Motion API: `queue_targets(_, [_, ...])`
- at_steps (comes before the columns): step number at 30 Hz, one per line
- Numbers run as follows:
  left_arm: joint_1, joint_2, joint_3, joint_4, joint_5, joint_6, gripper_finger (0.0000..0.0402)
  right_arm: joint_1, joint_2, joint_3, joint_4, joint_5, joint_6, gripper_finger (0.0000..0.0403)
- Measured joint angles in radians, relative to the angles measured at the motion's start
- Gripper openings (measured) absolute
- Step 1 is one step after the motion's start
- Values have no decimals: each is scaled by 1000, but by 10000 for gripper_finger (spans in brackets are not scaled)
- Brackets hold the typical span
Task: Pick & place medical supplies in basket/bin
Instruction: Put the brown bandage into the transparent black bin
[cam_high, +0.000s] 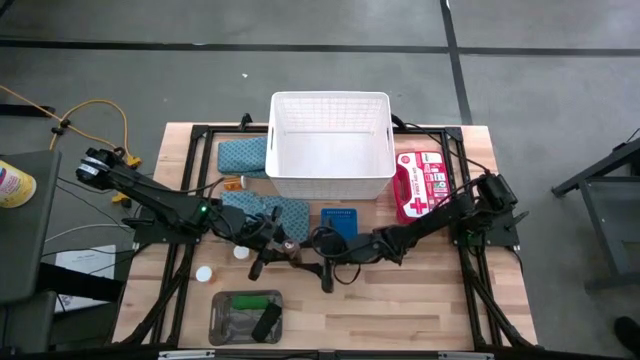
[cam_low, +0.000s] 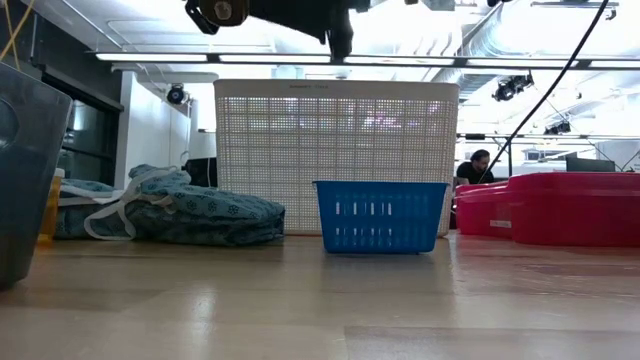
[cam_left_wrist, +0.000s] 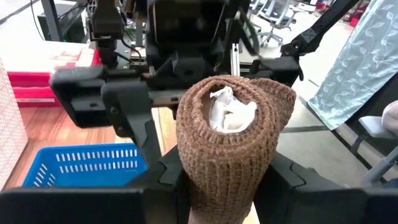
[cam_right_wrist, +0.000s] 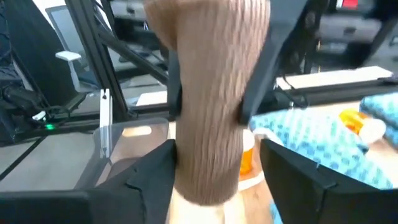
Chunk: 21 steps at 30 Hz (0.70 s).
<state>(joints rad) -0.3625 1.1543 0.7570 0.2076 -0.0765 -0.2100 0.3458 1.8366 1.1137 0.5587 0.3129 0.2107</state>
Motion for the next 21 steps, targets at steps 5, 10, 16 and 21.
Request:
queue_targets(5, [-18, -47, 2, -54, 7, -54, 116, 3, 1, -1, -117, -54, 70, 238])
queue_targets(10, [-77, -107, 2, -186, 75, -188, 116, 14, 1, -2, -173, -113, 134, 237])
queue_targets(16, [-187, -130, 2, -273, 93, -312, 116, 37, 1, -2, -182, -113, 134, 237])
queue_targets(21, [-276, -130, 2, -315, 93, -428, 116, 42, 1, -2, -189, -114, 134, 236])
